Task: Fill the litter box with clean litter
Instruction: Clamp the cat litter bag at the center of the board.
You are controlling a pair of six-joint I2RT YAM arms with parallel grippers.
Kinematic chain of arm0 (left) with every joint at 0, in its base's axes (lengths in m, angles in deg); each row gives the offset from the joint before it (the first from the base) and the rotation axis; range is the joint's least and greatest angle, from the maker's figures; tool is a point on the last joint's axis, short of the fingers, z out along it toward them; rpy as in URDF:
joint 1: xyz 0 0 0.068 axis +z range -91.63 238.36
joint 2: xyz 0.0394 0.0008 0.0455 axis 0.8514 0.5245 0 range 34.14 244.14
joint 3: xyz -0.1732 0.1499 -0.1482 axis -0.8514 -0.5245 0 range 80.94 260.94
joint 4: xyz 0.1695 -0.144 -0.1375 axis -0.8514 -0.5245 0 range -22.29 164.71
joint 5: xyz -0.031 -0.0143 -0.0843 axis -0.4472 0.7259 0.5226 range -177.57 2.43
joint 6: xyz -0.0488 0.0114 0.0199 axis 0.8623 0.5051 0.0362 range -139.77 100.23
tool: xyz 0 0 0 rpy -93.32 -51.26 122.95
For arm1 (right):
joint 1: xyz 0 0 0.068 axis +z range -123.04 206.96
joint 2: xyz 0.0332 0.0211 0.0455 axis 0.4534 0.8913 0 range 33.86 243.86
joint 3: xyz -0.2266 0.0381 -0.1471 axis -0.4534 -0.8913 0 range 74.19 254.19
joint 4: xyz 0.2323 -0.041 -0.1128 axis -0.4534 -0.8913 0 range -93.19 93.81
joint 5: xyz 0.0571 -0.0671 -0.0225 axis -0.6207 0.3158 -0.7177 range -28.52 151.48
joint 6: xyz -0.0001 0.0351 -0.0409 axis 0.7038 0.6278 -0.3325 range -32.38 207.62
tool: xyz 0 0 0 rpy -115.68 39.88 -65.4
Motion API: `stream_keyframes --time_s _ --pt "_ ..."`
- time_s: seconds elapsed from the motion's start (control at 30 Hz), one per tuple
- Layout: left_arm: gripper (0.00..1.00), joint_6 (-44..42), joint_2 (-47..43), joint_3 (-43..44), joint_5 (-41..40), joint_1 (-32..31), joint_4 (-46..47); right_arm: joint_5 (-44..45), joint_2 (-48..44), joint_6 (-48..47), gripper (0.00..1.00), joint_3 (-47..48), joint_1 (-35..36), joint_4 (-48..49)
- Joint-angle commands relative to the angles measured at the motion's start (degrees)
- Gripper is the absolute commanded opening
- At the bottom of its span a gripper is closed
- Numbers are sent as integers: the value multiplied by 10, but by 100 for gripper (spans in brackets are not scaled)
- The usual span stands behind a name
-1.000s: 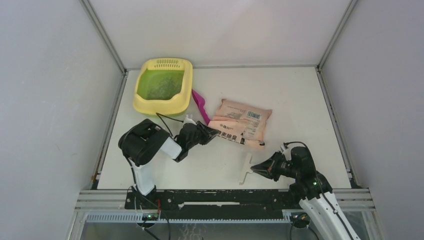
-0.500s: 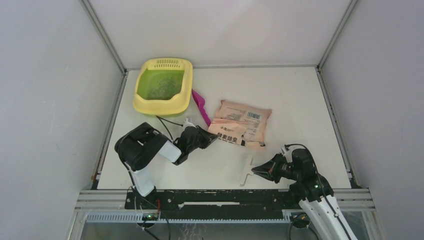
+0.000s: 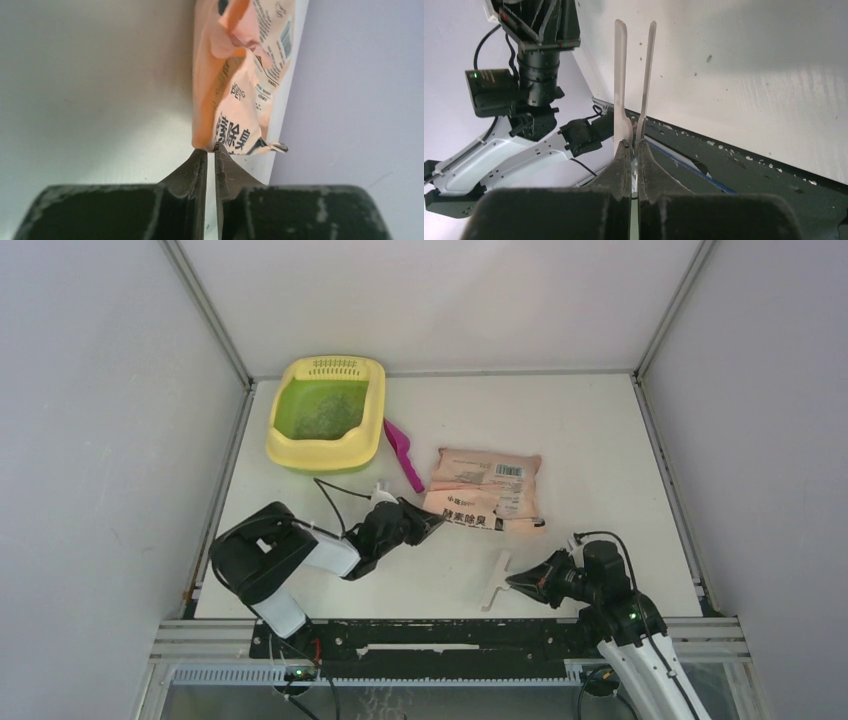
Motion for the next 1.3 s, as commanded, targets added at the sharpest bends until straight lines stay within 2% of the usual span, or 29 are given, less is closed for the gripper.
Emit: stream_keyframes --time_s 0.0,0.23,0.43,0.47,0.6,0.67,0.77,0.9,1.27 --pt "13 18 -48 -13 -13 -20 7 32 -17 17 0 -21 -4 21" --pt "13 16 -83 -8 -22 -43 -16 66 -15 3 0 -29 -8 42" --pt "15 1 -94 -10 -27 -51 -34 53 -6 8 0 -35 -18 40" --pt "19 -1 -96 -16 -33 -49 -40 46 -4 8 0 -36 -21 39" --pt "47 -7 -87 -54 -24 -19 -21 36 -6 7 0 -30 -26 38" --pt "69 -15 -81 -65 -13 4 -22 31 -4 9 0 -28 -27 37" --pt "81 -26 -78 -75 -1 26 -21 17 7 11 0 -27 -27 34" --pt "89 -39 -74 -70 6 43 -29 15 7 9 0 -25 -28 30" --pt "90 -45 18 -9 25 56 -1 10 3 16 0 -25 -29 31"
